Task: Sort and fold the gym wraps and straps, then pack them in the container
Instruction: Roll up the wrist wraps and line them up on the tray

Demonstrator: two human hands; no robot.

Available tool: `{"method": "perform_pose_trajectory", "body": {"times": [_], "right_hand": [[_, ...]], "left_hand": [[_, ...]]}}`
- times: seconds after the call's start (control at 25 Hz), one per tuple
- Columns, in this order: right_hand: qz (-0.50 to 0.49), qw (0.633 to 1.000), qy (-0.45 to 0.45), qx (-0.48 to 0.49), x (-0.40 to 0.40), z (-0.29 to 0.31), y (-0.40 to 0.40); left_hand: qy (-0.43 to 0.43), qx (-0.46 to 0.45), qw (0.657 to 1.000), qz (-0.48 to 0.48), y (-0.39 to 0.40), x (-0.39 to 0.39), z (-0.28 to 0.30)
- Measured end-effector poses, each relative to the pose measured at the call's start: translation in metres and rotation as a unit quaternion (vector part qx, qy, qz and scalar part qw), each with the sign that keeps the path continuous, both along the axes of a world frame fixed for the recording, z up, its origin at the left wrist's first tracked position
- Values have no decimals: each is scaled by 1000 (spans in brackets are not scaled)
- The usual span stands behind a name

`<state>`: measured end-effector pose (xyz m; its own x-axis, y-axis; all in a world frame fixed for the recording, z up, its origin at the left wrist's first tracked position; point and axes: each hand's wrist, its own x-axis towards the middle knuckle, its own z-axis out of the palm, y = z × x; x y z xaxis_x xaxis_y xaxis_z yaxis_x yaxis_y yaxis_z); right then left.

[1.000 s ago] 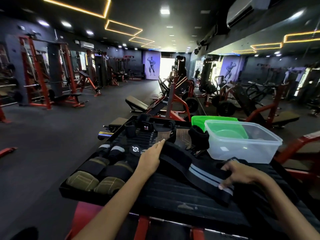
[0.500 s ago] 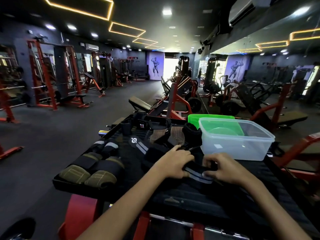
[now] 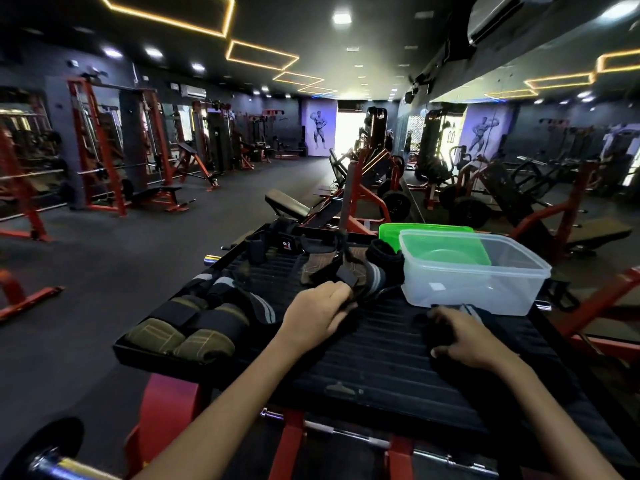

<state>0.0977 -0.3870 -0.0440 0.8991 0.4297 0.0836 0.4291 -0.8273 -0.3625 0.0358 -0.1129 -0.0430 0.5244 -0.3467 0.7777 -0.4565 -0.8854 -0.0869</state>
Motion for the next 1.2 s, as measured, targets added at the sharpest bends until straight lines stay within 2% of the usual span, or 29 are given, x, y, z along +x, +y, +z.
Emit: {"method": "perform_pose_trajectory", "body": {"times": [0.08, 0.12, 0.2, 0.24, 0.28, 0.36, 0.44, 0.48, 0.56, 0.64, 0.72, 0.8, 0.88, 1.0, 1.04, 1.08, 1.16, 1.2], "right_hand": [[30, 984, 57, 165, -7, 6, 7], [64, 956, 98, 268, -13, 12, 13], [137, 853, 220, 452, -23, 23, 25], [152, 817, 248, 498, -26, 29, 31], [156, 803, 250, 518, -28, 35, 34], [154, 830, 187, 503, -33, 44, 35], [151, 843, 131, 499, -40, 49, 33], [154, 843, 116, 503, -45, 50, 33], [177, 850, 108, 485, -57, 54, 35], [199, 876, 140, 416, -66, 54, 37], [220, 904, 181, 320, -71, 49, 39], [231, 916, 200, 261, -73, 38, 44], [222, 928, 180, 237, -74, 20, 55], [190, 950, 131, 213, -77, -7, 76], [184, 952, 120, 213, -80, -12, 82], [183, 953, 111, 215, -83, -16, 87], [189, 948, 109, 231, -86, -21, 96], [190, 942, 117, 251, -88, -21, 101]], "left_hand": [[-22, -18, 999, -33, -9, 2, -4], [-14, -25, 997, -69, -16, 3, -5], [20, -25, 990, -136, -31, 2, -9], [47, -26, 986, -160, -36, 2, -11], [75, -34, 982, -172, -40, 1, -11], [104, -23, 985, -135, -34, 5, -17], [123, 4, 992, -33, -19, 11, -18], [172, -17, 984, 29, -13, 10, -12], [287, -52, 945, 146, -3, 10, -1], [342, 66, 910, 226, 4, 13, 2], [392, 103, 890, 209, 13, 16, -4], [396, 23, 901, 177, 25, 21, -12], [397, -70, 901, 158, 42, 22, -11], [493, -61, 856, 144, 56, 7, -2], [492, -66, 856, 143, 57, -2, 1], [457, -105, 871, 145, 55, -17, 4], [296, -257, 914, 108, 39, -56, 9], [220, -308, 923, 68, 27, -78, 7]]}}
